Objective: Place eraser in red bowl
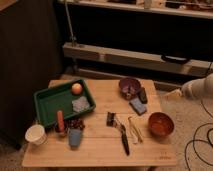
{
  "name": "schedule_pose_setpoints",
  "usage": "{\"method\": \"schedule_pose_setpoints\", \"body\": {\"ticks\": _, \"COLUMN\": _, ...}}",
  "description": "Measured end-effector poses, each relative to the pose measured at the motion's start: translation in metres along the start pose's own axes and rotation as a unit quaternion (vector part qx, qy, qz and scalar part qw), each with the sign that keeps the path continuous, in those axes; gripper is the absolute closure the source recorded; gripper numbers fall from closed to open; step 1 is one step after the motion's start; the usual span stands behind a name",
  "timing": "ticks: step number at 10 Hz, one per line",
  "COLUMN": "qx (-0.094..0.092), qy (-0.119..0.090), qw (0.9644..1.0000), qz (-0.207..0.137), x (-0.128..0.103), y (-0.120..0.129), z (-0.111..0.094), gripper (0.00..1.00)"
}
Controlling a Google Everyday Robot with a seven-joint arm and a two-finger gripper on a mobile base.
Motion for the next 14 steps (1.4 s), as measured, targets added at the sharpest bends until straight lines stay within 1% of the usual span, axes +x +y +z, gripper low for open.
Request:
{"method": "schedule_pose_setpoints", "body": {"ticks": 2, "qx": -0.022, "qy": -0.007, "qw": 0.9997, "qz": 0.001, "x": 0.001, "y": 0.007, "z": 0.016, "gripper": 0.30}}
{"method": "schedule_pose_setpoints", "body": {"ticks": 4, "qx": -0.032, "qy": -0.005, "qw": 0.9995, "qz": -0.004, "x": 0.005, "y": 0.014, "z": 0.032, "gripper": 0.30}}
{"method": "schedule_pose_setpoints", "body": {"ticks": 5, "qx": -0.036, "qy": -0.003, "qw": 0.9993, "qz": -0.013, "x": 0.005, "y": 0.023, "z": 0.047, "gripper": 0.30}}
{"method": "schedule_pose_setpoints", "body": {"ticks": 7, "qx": -0.039, "qy": 0.001, "qw": 0.9990, "qz": -0.021, "x": 0.006, "y": 0.040, "z": 0.076, "gripper": 0.30}}
{"method": "schedule_pose_setpoints", "body": {"ticks": 9, "qx": -0.036, "qy": 0.002, "qw": 0.9991, "qz": -0.023, "x": 0.003, "y": 0.049, "z": 0.094, "gripper": 0.30}}
{"method": "schedule_pose_setpoints", "body": {"ticks": 10, "qx": -0.036, "qy": 0.001, "qw": 0.9991, "qz": -0.021, "x": 0.000, "y": 0.052, "z": 0.101, "gripper": 0.30}}
{"method": "schedule_pose_setpoints", "body": {"ticks": 14, "qx": -0.035, "qy": 0.000, "qw": 0.9992, "qz": -0.020, "x": -0.001, "y": 0.051, "z": 0.101, "gripper": 0.30}}
